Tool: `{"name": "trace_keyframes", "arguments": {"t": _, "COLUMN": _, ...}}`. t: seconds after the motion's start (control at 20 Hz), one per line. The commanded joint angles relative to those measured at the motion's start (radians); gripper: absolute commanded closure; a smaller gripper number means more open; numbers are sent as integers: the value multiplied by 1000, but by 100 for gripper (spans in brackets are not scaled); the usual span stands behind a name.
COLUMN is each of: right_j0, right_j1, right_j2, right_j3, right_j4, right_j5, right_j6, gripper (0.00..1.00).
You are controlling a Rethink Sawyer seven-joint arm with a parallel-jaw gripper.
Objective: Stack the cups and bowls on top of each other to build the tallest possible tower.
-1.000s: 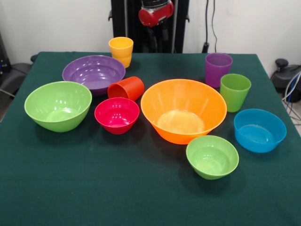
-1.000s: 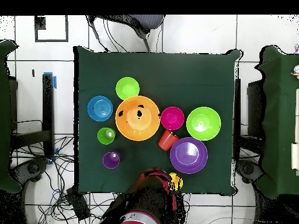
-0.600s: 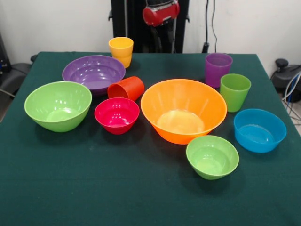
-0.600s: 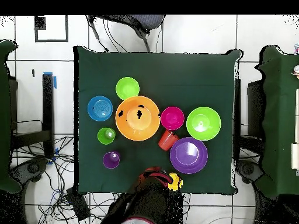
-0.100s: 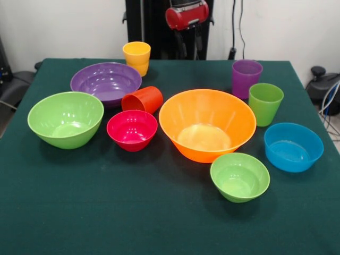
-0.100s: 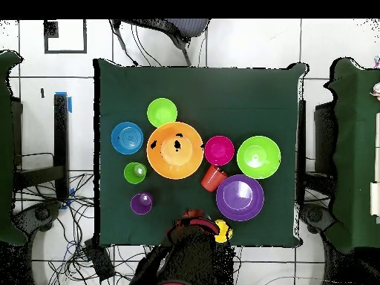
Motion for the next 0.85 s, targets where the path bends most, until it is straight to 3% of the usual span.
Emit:
{"name": "trace_keyframes", "arguments": {"t": 0.05, "right_j0": 9, "right_j1": 14, "right_j2": 97, "right_j3": -91, "right_j4": 61, "right_j5": 67, "right_j6": -15, "gripper": 0}}
{"name": "trace_keyframes", "arguments": {"t": 0.35, "right_j0": 31, "right_j1": 29, "right_j2": 107, "right_j3": -83, "right_j4": -1, "right_j5": 112, "right_j6": 47, "gripper": 0}}
{"name": "trace_keyframes", "arguments": {"t": 0.85, "right_j0": 37, "right_j1": 52, "right_j2": 113, "right_j3": -80, "right_j4": -15, "right_j5": 154, "right_j6": 82, "gripper": 0}}
